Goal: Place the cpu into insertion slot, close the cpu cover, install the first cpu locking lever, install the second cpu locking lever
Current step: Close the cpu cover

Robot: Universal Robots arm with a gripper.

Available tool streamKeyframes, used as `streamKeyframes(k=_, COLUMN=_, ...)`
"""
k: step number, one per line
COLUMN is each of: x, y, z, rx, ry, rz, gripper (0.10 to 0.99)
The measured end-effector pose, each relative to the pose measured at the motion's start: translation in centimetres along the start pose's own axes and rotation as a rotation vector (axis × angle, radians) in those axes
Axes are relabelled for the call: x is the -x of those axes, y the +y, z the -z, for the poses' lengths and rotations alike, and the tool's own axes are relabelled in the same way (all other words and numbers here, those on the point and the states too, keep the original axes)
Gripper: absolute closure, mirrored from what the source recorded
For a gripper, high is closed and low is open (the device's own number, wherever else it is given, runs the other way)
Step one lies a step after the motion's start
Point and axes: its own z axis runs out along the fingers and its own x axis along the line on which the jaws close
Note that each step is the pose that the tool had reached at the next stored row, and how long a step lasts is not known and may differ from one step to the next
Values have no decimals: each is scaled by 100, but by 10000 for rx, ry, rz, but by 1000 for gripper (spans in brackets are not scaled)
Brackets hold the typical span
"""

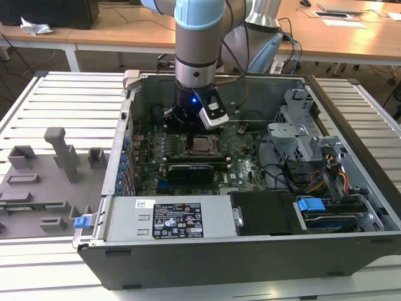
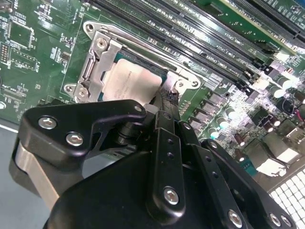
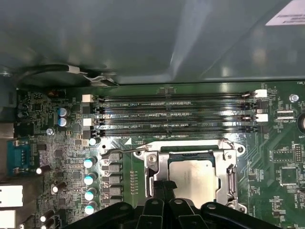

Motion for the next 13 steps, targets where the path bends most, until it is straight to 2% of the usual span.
streamKeyframes(k=9, x=-17, y=-1, z=-56, rx=0, ry=-1, rz=1, gripper=980)
streamKeyframes(k=13, x=-18, y=-1, z=-58, rx=-1, ry=0, rz=-1, gripper=980)
